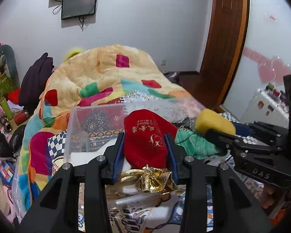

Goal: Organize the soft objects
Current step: 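Drop the red pouch into the box with the left tool while the right tool drops the sponge in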

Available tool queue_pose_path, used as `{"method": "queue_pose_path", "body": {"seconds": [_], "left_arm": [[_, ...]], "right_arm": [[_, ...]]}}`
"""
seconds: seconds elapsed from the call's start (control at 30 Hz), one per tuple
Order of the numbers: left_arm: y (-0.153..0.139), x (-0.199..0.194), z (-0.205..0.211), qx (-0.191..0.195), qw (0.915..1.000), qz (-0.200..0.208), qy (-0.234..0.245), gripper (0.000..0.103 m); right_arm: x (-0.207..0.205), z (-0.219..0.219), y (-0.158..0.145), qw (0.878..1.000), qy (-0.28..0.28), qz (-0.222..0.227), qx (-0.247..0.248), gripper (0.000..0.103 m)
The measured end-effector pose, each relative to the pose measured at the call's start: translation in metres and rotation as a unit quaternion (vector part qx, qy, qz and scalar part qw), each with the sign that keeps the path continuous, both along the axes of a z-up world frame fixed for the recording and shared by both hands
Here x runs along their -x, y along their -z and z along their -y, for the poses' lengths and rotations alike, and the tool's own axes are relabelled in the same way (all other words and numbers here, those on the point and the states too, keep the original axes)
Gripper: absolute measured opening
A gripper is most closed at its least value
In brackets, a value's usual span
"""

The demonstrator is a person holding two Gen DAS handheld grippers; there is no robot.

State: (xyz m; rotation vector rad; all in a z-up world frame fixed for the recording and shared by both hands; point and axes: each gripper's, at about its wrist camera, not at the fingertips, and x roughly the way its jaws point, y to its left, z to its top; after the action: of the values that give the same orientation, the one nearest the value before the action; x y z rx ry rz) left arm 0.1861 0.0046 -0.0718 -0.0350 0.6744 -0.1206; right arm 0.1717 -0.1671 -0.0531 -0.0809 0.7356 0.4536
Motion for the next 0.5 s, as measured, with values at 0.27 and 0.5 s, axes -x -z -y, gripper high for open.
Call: {"method": "queue_pose_path", "body": {"seconds": [0.27, 0.5], "left_arm": [[0.01, -0.003, 0.003, -0.01, 0.9997, -0.021, 0.006, 0.057], [-0.007, 0.018, -0.004, 0.004, 1.0, 0.001, 0.006, 0.064]], "right_arm": [[-0.004, 0.003, 0.001, 1.0, 0.002, -0.011, 0.007, 0.046], [0.004, 0.005, -0.009, 1.0, 0.0, 0.004, 0.015, 0.062]]}}
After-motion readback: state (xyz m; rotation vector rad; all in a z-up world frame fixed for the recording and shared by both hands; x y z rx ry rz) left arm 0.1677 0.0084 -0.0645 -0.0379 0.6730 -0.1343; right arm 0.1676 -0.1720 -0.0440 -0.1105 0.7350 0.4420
